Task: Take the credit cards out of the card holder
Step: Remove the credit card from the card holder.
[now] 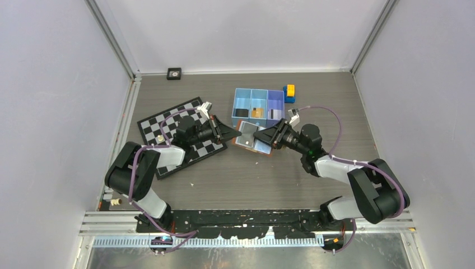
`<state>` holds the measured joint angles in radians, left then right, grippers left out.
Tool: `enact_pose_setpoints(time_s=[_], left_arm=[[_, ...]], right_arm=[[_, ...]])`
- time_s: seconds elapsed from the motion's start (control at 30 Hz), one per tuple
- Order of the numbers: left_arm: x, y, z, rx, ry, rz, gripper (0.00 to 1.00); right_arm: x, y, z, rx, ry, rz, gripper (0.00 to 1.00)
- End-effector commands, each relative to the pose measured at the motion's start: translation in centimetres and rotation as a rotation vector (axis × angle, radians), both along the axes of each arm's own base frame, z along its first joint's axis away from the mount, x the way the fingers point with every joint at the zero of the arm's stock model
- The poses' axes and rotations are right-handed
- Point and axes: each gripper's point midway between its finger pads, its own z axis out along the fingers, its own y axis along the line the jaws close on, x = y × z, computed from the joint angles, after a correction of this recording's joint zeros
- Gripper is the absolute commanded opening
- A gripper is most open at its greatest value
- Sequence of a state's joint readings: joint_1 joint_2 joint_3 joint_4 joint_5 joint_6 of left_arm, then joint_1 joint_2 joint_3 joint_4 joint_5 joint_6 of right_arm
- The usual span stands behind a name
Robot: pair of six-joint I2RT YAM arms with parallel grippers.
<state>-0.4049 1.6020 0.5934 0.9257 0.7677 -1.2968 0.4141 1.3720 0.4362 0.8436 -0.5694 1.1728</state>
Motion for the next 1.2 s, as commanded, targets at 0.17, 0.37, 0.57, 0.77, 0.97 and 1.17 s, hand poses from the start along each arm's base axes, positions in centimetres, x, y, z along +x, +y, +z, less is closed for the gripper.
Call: enact_pose_setpoints(time_s=[0.17,0.37,0.57,0.77,0.97,1.17], left_arm=[[0.2,-0.7,1.2,-0.012,-0.057,-0.020,0.00],[0.3,-0.7,0.9,-0.008,-0.052,-0.018,0.00],[0.2,-1.1,0.5,-0.005,-0.044,-0.030,0.00],[0.2,-1.2,0.4,-0.009,-0.037,-0.032,0.00],[-0.1,-1.5,1.0,-0.020,-0.059,-0.046,0.00],[-0.2,-1.7,1.4,-0.027,-0.072,-0.057,0.00]], right_arm=[[-1.8,-0.2,7.2,0.176,-0.236,0.048,0.37],[-1.9,-0.2,7.4,0.186,-0.245,0.051,0.34],[-2.4,-0.2,8.2,0.224,-0.267,0.075,0.24],[-2.6,-0.1,8.5,0.240,-0.276,0.086,0.19],[-1.6,0.2,7.0,0.188,-0.219,0.072,0.16],[-0.5,0.9,4.3,0.078,-0.132,0.059,0.16]])
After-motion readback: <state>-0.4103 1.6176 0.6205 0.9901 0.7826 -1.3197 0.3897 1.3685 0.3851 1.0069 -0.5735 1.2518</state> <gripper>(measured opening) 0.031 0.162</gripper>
